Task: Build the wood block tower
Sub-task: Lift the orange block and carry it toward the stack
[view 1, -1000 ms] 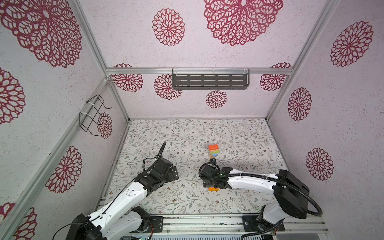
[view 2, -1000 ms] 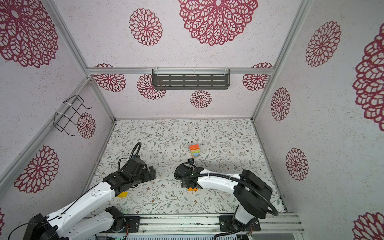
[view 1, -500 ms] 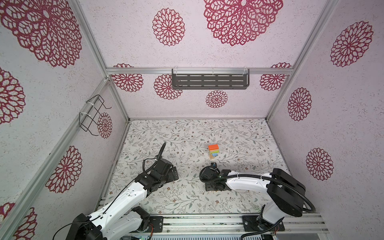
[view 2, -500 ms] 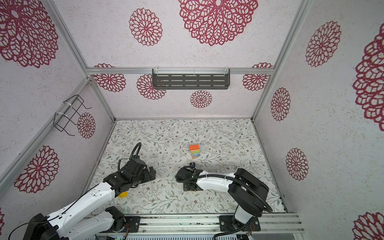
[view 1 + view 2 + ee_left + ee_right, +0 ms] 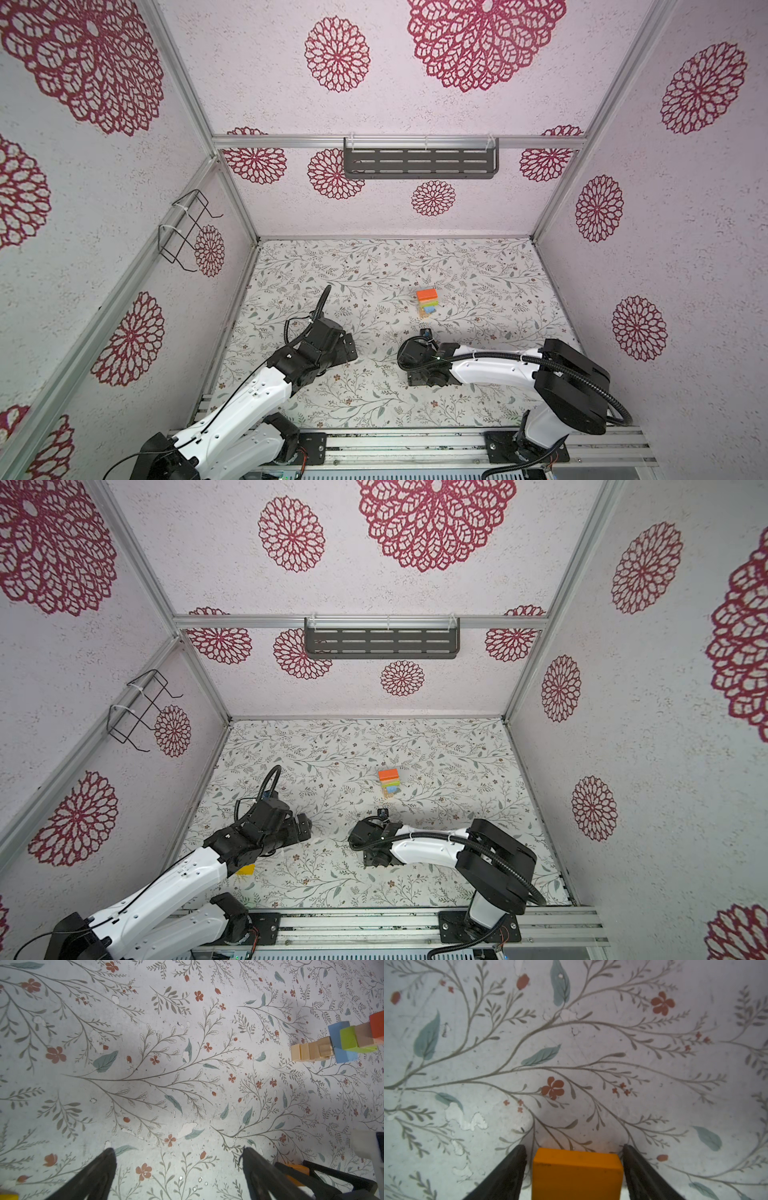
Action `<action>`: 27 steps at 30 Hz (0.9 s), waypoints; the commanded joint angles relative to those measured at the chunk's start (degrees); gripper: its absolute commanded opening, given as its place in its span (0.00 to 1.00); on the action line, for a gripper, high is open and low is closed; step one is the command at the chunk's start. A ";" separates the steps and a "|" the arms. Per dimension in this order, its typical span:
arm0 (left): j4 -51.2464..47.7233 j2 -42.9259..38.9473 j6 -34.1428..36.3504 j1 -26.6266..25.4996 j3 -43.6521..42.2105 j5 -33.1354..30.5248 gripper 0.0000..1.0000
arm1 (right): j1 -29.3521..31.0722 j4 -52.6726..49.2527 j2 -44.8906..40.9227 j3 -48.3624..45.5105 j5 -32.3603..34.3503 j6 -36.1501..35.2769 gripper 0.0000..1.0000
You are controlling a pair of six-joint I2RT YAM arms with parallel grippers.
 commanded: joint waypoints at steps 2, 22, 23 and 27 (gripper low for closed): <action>-0.78 -0.70 -0.86 -0.74 0.44 -1.01 0.97 | 0.63 -2.79 -1.18 -2.15 0.43 3.57 0.73; -1.60 0.21 0.21 -0.83 2.88 -2.09 0.97 | -0.04 -11.08 -1.30 6.37 2.36 -3.71 0.45; -2.17 0.50 0.72 -0.85 3.61 -2.08 0.97 | -0.76 -13.45 -1.61 8.69 2.53 -5.86 0.45; -4.77 1.81 2.79 -0.85 7.91 -3.17 0.97 | -3.82 -20.44 -3.65 17.70 2.53 -14.28 0.45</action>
